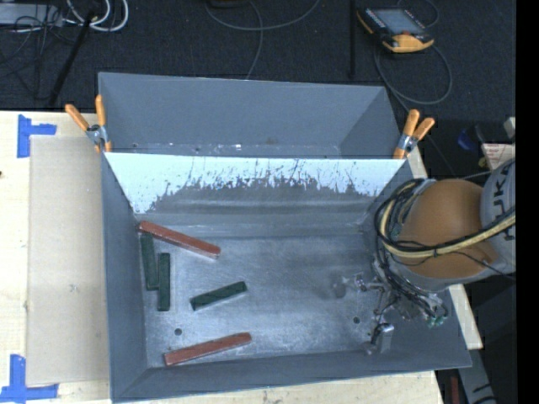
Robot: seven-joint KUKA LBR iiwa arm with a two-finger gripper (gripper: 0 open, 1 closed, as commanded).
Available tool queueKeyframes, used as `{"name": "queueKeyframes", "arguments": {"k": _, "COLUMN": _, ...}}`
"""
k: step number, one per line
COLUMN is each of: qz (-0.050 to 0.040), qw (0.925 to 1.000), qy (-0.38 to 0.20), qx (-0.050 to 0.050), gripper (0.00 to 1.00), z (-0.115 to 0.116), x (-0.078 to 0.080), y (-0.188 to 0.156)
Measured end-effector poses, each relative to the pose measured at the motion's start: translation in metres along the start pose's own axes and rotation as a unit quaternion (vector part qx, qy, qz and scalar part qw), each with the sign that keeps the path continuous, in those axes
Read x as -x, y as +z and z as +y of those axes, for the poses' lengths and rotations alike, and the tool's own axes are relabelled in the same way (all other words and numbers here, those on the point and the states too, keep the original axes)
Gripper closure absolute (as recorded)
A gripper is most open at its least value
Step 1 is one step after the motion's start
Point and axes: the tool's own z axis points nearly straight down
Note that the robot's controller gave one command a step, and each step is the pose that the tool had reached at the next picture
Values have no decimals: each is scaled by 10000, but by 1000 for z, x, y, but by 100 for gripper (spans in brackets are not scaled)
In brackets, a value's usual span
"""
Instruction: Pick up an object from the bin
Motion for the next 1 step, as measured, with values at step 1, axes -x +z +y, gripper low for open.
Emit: {"name": "queueKeyframes", "arguments": {"k": 1, "qz": -103, "qw": 9989, "qy": 462, "qx": -51, "gripper": 0, "z": -60, "x": -25, "y": 19}}
